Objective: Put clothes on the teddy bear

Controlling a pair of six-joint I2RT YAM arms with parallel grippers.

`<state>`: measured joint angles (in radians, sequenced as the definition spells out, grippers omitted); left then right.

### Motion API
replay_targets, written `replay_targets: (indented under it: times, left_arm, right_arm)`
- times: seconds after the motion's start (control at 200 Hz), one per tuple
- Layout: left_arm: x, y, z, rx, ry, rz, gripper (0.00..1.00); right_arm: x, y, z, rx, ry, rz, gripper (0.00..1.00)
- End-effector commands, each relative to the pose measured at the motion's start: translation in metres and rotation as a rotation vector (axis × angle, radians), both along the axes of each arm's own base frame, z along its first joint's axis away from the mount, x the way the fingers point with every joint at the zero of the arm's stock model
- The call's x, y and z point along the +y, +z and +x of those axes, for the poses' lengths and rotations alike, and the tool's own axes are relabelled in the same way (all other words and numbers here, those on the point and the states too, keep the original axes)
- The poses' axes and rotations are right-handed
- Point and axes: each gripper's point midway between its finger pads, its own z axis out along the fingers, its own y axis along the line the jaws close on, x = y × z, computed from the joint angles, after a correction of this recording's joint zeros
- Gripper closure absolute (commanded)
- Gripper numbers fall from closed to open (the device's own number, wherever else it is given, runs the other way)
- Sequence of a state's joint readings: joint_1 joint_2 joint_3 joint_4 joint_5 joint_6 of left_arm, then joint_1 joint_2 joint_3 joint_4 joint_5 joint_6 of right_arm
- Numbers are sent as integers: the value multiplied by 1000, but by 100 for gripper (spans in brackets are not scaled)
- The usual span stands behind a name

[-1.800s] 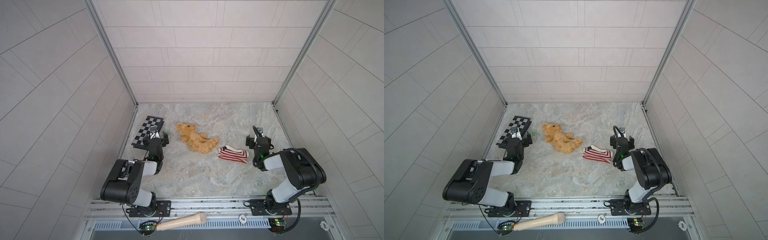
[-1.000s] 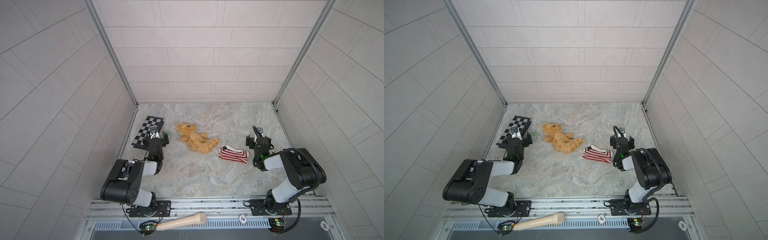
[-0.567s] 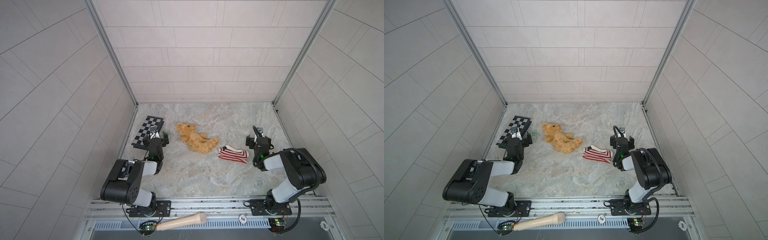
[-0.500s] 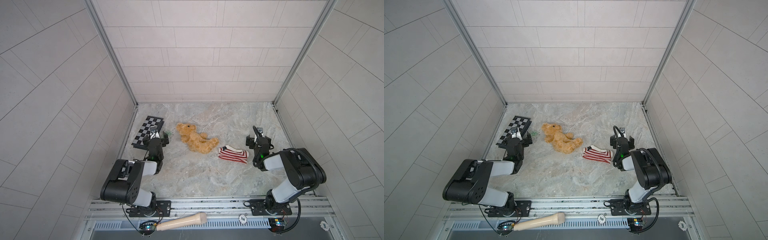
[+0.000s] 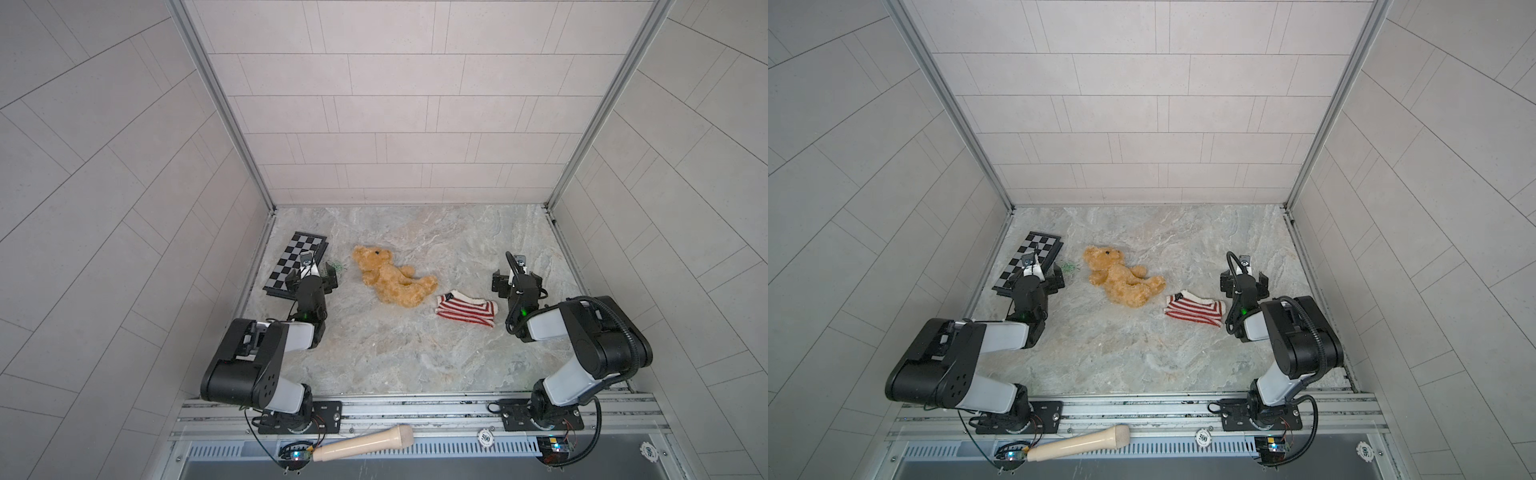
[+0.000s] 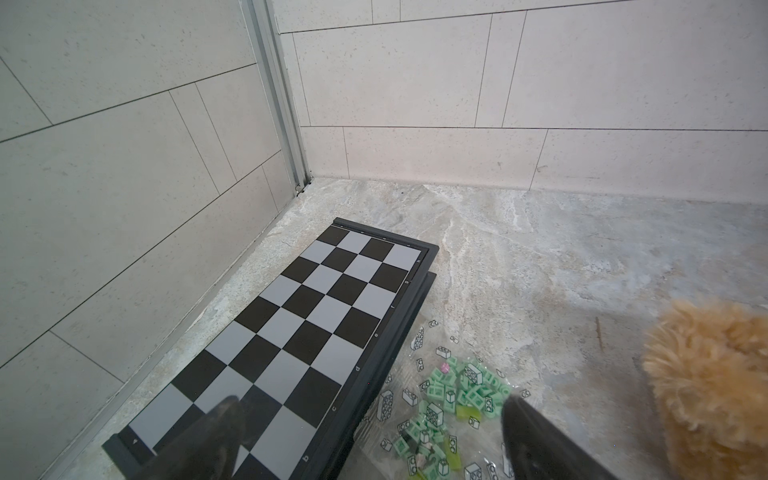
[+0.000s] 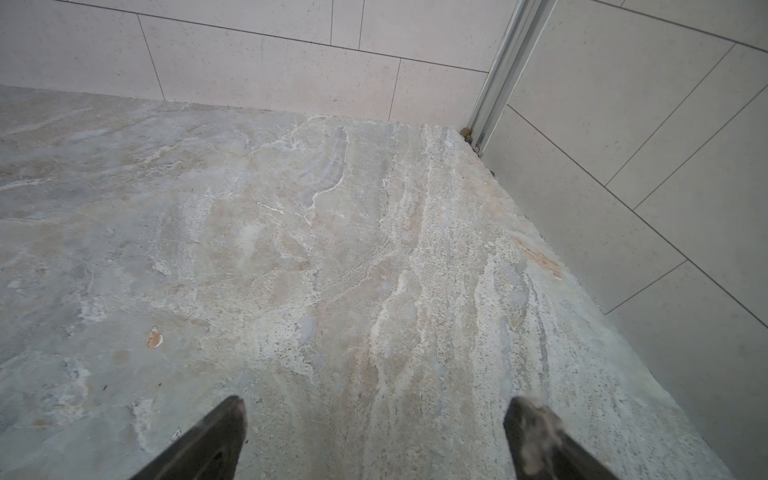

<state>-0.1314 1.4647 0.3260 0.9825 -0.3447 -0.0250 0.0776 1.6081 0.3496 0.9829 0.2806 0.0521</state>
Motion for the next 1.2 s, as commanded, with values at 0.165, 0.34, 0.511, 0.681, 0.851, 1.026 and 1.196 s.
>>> replay_targets:
  times: [0.165, 0.34, 0.511, 0.681, 0.851, 1.026, 1.196]
  left_arm:
    - [0, 5, 4, -11, 5, 12, 0]
    - [1, 6, 4, -14, 4, 12, 0]
    - [-4, 8, 5, -14, -27, 15, 0]
    - [-14, 16, 7, 6, -83, 20, 0]
    - [-11, 29, 0, 24, -63, -3, 0]
    - [-11, 49, -10, 20, -44, -86, 0]
    - [-29, 64, -17, 64, -73, -271, 0]
  right_arm:
    - [-2, 12, 3, -33, -5, -11, 0]
    - [-2, 12, 3, -34, -7, -14, 0]
    - [-7, 19, -4, -61, -45, -21, 0]
    - [-8, 28, -11, -94, -54, -23, 0]
    - [-10, 44, -17, -99, -70, -34, 0]
    - [-15, 66, -27, -86, -141, -18, 0]
    - [-19, 90, -38, -18, -237, 133, 0]
